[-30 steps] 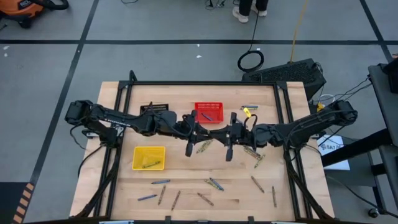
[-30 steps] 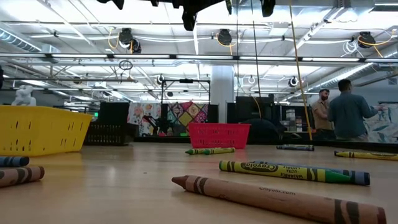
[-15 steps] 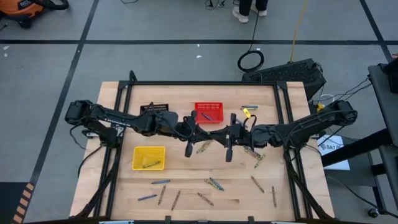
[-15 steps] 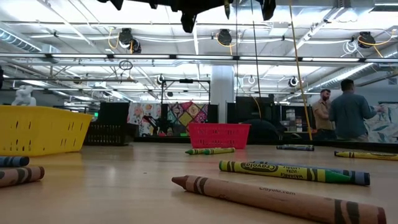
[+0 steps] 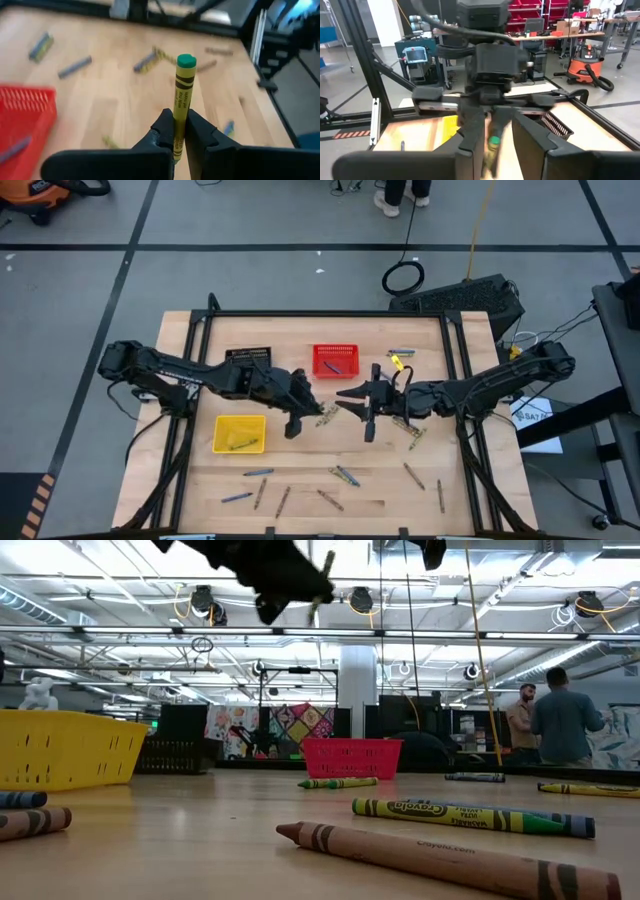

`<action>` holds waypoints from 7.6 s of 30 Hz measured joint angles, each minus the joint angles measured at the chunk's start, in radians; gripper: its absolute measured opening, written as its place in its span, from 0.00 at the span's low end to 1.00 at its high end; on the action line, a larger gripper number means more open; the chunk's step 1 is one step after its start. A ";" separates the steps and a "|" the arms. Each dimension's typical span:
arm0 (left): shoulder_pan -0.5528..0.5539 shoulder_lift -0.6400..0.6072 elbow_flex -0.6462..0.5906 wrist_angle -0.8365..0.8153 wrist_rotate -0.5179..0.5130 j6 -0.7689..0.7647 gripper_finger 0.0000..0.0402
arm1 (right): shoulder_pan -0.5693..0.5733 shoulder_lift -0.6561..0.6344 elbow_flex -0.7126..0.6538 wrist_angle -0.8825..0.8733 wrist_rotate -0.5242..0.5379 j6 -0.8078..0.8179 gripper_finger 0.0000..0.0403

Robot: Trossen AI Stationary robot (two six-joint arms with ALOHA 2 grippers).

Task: Sort crayons
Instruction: Put the green crayon into the yellow bin, then put the blue crayon into the red bin

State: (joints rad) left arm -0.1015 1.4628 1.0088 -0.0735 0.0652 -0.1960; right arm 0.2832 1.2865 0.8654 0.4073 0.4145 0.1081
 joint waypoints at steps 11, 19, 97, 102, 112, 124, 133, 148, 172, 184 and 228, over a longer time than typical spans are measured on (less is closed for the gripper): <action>-0.088 -0.076 0.000 -0.409 -0.020 -0.187 0.03 | 0.000 0.000 0.000 -0.066 0.001 0.000 0.21; -0.151 -0.110 0.000 -0.695 -0.083 -0.268 0.03 | 0.000 0.000 0.000 -0.074 0.002 0.000 0.21; -0.406 -0.102 -0.043 -0.737 0.056 -0.506 0.21 | 0.000 0.000 0.000 -0.150 0.002 0.045 0.21; -0.486 -0.102 -0.043 -0.686 0.030 -0.607 0.22 | -0.005 0.000 0.000 -0.149 0.002 0.018 0.21; -0.595 -0.029 -0.044 -0.674 -0.044 -0.750 0.22 | -0.028 0.000 0.000 -0.148 0.000 0.014 0.21; -0.605 0.164 -0.045 -0.586 -0.034 -0.714 0.22 | -0.029 0.000 0.000 -0.146 0.000 0.014 0.21; -0.575 0.198 -0.045 -0.593 -0.065 -0.690 0.22 | -0.028 0.000 0.000 -0.152 -0.003 0.014 0.21; -0.559 0.238 -0.052 -0.582 -0.040 -0.686 0.22 | -0.027 0.000 0.000 -0.159 -0.079 0.011 0.21; -0.559 0.235 -0.085 -0.571 -0.017 -0.714 0.01 | -0.027 0.000 0.000 -0.159 -0.077 0.011 0.21; -0.581 0.240 -0.022 -0.605 0.020 -0.705 0.01 | -0.027 0.000 0.000 -0.157 -0.079 0.011 0.21; -0.334 0.028 0.100 -0.574 -0.336 -0.043 0.01 | 0.004 0.046 0.000 -0.262 -0.237 0.028 0.21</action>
State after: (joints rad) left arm -0.4356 1.4910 1.1088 -0.6475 -0.2707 -0.2388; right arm 0.2877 1.3324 0.8654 0.1454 0.1780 0.1364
